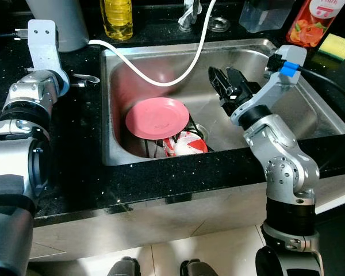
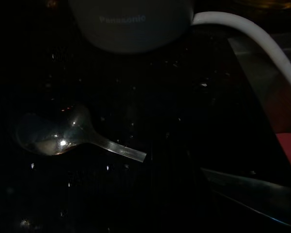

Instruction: Kitchen organization

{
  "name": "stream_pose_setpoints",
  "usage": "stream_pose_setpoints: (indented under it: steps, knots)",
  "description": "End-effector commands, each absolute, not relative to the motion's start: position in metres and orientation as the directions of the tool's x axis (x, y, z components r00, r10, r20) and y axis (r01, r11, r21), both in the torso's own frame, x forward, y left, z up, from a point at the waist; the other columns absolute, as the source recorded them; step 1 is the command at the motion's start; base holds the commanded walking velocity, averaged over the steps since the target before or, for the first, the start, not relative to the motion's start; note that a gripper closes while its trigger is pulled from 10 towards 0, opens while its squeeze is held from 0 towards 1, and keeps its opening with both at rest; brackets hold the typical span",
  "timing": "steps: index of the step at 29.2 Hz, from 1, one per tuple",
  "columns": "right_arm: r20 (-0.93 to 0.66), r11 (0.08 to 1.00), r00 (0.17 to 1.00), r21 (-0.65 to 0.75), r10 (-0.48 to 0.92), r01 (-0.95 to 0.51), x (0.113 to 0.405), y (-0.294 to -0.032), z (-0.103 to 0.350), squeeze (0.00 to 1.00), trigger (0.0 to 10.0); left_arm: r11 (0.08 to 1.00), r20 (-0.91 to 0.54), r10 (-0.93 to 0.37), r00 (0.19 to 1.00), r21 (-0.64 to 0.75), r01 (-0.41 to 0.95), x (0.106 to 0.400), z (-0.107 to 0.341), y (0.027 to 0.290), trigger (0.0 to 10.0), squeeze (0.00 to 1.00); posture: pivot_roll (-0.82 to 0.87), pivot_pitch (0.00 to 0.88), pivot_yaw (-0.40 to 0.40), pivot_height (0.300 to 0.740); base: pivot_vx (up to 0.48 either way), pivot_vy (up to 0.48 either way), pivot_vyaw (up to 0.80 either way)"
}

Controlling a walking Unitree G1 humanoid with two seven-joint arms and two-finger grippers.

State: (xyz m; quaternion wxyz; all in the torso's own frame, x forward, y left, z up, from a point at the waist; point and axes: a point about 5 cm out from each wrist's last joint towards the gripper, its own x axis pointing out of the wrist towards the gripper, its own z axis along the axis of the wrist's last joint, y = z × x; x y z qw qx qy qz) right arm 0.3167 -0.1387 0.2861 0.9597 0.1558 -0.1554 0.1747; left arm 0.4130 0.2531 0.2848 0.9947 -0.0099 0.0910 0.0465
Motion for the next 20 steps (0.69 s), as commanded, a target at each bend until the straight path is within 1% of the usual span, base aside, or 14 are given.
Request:
stream_pose_setpoints:
  steps: [1,3,5,7,14,17,20]
  knots:
    - [0.363,0.891,0.889,0.248,0.277,-0.379,0.318,-0.141,0.287,0.0,10.0,0.991,-0.288,0.09,0.953,-0.068,-0.114,0.409,0.262,0.257,10.0,0.0,0.07,0.146,0.029,0.74,0.0,0.0,0.0]
    - [0.365,0.891,0.889,0.249,0.277,-0.379,0.318,-0.142,0.287,0.0,10.0,0.983,-0.318,0.082,0.945,-0.132,-0.13,0.407,0.258,0.259,10.0,0.0,0.07,0.142,0.031,0.74,0.0,0.0,0.0]
    - [0.367,0.891,0.889,0.248,0.276,-0.379,0.318,-0.142,0.287,0.0,10.0,0.971,-0.345,0.029,0.938,-0.212,-0.108,0.406,0.256,0.257,10.0,0.0,0.07,0.142,0.032,0.74,0.0,0.0,0.0]
    - [0.369,0.891,0.888,0.249,0.275,-0.379,0.318,-0.142,0.287,0.0,10.0,0.965,-0.373,-0.008,0.928,-0.245,-0.09,0.404,0.255,0.256,10.0,0.0,0.07,0.138,0.034,0.74,0.0,0.0,0.0]
    - [0.371,0.892,0.888,0.248,0.273,-0.378,0.32,-0.143,0.286,0.0,10.0,0.963,-0.436,-0.104,0.894,-0.268,-0.019,0.396,0.268,0.254,10.0,0.0,0.09,0.123,0.031,0.74,0.0,0.0,0.0]
    - [0.374,0.889,0.884,0.248,0.279,-0.386,0.32,-0.142,0.287,0.0,10.0,0.961,-0.452,-0.19,0.872,-0.266,0.072,0.384,0.27,0.241,10.0,0.0,0.1,0.119,0.027,0.74,0.0,0.0,0.0]
    - [0.375,0.887,0.882,0.247,0.284,-0.391,0.321,-0.141,0.287,0.0,10.0,0.962,-0.443,-0.237,0.864,-0.231,0.146,0.375,0.271,0.23,10.0,0.0,0.1,0.119,0.027,0.74,0.0,0.0,0.0]
